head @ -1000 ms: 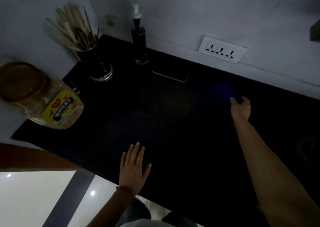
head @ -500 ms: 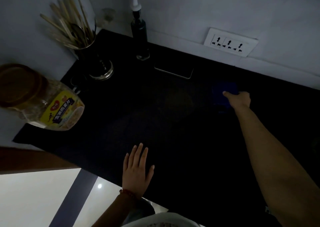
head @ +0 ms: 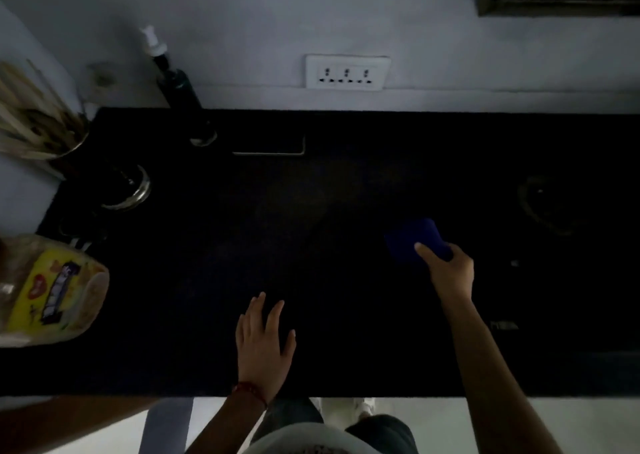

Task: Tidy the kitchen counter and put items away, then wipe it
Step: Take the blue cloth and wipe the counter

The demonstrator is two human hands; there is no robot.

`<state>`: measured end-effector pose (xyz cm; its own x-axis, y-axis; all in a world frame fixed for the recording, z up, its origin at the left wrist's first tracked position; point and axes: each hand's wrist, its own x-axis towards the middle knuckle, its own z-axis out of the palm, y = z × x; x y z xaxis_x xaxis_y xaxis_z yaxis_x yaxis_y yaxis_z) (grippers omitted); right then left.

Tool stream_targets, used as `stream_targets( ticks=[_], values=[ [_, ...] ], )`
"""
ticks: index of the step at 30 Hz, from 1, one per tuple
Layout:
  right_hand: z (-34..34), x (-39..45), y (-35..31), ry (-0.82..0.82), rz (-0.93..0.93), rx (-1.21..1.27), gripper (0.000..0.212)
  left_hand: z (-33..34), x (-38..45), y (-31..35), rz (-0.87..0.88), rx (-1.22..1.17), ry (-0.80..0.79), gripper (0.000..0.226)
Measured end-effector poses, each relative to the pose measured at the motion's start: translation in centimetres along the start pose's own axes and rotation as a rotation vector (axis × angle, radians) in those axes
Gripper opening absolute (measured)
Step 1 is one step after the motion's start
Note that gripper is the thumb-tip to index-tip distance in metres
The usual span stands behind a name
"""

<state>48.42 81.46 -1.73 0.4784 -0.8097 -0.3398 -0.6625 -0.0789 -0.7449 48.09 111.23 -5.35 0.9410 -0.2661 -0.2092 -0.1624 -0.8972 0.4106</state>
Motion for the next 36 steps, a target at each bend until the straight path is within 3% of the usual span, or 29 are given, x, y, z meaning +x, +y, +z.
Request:
stream_targets(
  ticks=[9, 16, 21, 26, 36],
  values=[
    [-13.2, -11.8, 13.6, 0.307, 0.205, 0.404, 0.014, 1.8, 0.6, 10.2, 0.502, -0.22, -0.249, 0.027],
    [-20.7, -20.7, 27.4, 0.597, 0.526, 0.525, 0.017, 7.1, -6.1, 21.2, 0.783, -0.203, -0.397, 0.021],
    [-25.0, -26.9, 38.0, 0.787, 0.789, 0.63, 0.024, 14.1, -14.9, 27.2, 0.823, -0.114, -0.655, 0.02],
    [-28.4, -32.3, 45.9, 0.892, 0.949, 0.718, 0.034, 21.3, -21.7, 31.4, 0.717, 0.077, -0.962, 0.021],
    [-33.2, -33.8, 53.4, 0.89, 1.168, 0.831, 0.042, 29.1, -24.3, 36.9, 0.416, 0.095, -1.004, 0.011]
  ],
)
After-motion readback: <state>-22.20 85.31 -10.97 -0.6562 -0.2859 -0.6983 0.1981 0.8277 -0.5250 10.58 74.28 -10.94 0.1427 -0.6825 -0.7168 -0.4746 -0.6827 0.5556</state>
